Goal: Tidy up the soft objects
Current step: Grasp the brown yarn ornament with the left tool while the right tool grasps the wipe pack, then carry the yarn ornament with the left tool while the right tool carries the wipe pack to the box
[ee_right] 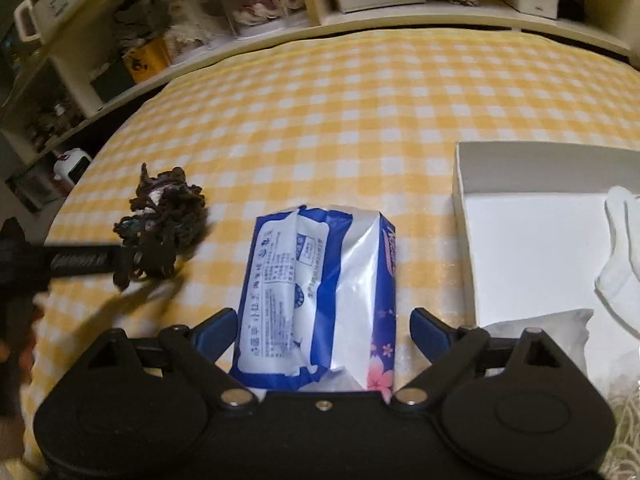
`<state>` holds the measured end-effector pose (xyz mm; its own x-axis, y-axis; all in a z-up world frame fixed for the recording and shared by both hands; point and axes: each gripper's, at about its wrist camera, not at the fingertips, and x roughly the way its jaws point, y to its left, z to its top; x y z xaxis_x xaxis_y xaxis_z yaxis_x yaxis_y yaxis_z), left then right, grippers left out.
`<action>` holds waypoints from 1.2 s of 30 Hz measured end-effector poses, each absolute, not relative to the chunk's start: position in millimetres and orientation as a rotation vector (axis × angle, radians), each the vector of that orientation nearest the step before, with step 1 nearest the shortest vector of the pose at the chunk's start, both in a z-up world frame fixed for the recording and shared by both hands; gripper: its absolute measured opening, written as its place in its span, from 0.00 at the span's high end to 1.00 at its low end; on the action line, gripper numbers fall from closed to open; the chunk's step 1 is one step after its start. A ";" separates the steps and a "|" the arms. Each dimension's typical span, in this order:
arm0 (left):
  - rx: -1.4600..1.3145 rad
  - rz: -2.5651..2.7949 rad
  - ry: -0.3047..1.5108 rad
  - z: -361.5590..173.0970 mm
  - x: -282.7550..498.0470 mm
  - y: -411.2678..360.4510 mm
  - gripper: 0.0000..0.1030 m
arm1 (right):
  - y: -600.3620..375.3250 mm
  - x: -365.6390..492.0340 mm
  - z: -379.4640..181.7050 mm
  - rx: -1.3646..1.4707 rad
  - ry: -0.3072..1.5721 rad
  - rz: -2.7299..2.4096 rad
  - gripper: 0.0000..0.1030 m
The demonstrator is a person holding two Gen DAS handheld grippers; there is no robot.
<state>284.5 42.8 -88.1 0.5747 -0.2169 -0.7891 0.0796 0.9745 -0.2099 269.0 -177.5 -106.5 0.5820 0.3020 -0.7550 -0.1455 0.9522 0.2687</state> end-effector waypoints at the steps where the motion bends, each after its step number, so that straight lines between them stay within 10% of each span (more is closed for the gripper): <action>1: -0.158 -0.174 0.946 -87.3 281.0 41.9 0.42 | -176.6 269.5 -107.4 0.188 0.908 0.259 0.08; 7: -0.159 -0.103 0.907 -78.0 272.6 39.5 0.13 | -167.1 276.1 -110.7 0.174 0.878 0.220 0.08; 20: -0.255 -0.007 0.794 -87.0 320.2 59.7 0.11 | -147.2 267.7 -116.2 -0.018 0.900 0.310 0.28; 29: -0.167 -0.088 0.798 -102.2 337.0 47.5 0.21 | -144.4 263.3 -120.3 -0.042 0.915 0.374 0.32; 36: -0.159 -0.098 0.781 -105.3 335.4 48.4 0.49 | -146.4 260.5 -121.3 -0.031 0.919 0.391 0.34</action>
